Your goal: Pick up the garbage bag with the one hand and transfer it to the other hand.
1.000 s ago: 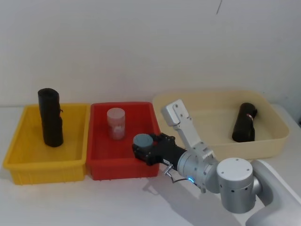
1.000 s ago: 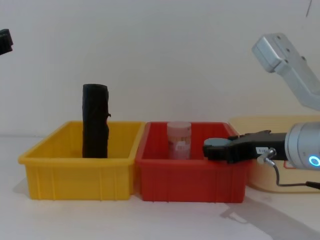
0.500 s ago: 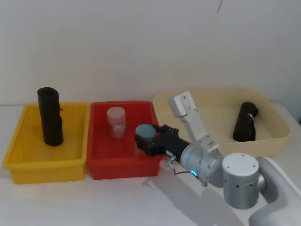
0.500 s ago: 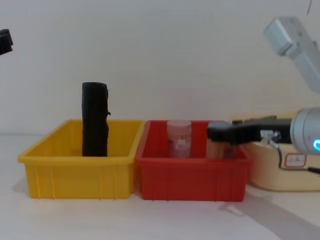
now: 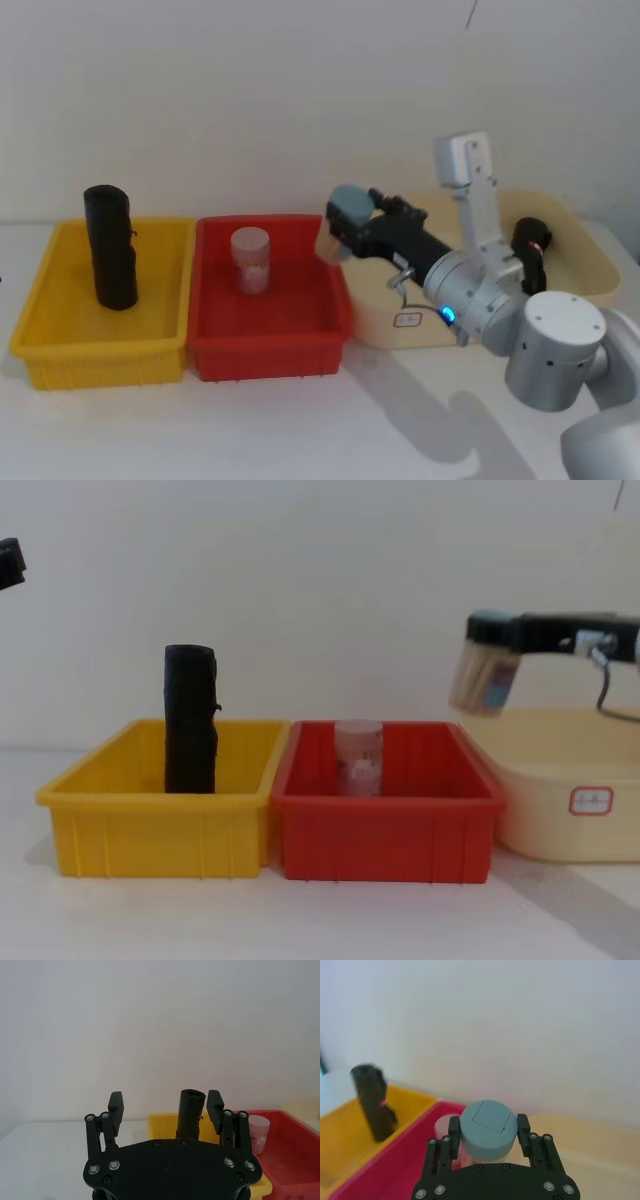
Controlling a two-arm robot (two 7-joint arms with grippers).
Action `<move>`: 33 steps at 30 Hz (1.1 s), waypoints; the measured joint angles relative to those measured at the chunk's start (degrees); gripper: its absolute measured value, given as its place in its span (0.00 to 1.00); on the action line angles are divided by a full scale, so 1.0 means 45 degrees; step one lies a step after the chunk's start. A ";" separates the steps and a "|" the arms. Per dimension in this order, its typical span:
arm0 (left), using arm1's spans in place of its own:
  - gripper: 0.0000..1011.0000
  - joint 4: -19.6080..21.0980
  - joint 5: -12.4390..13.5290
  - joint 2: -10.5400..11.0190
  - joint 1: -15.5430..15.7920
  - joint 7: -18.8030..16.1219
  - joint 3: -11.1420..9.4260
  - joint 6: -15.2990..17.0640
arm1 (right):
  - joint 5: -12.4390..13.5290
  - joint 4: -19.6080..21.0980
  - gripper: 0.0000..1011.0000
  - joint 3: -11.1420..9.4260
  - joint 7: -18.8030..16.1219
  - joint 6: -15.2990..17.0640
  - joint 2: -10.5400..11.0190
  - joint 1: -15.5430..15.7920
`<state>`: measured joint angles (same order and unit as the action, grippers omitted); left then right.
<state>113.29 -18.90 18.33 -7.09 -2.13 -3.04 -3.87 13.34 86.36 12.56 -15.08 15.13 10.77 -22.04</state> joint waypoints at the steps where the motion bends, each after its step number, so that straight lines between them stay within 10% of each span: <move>1: 0.99 0.0000 0.0000 0.0000 0.0001 0.0000 0.0000 0.0000 | 0.0027 0.0014 0.66 -0.0066 0.0071 -0.0056 -0.0006 -0.0017; 33: 0.99 0.0001 0.0000 0.0000 0.0001 0.0000 0.0000 0.0000 | -0.1335 -0.2555 0.71 -0.0234 0.1451 -0.0184 0.0203 -0.0717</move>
<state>113.30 -18.90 18.33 -7.08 -2.13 -3.04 -3.87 7.33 74.87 11.51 -8.55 14.31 11.69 -25.27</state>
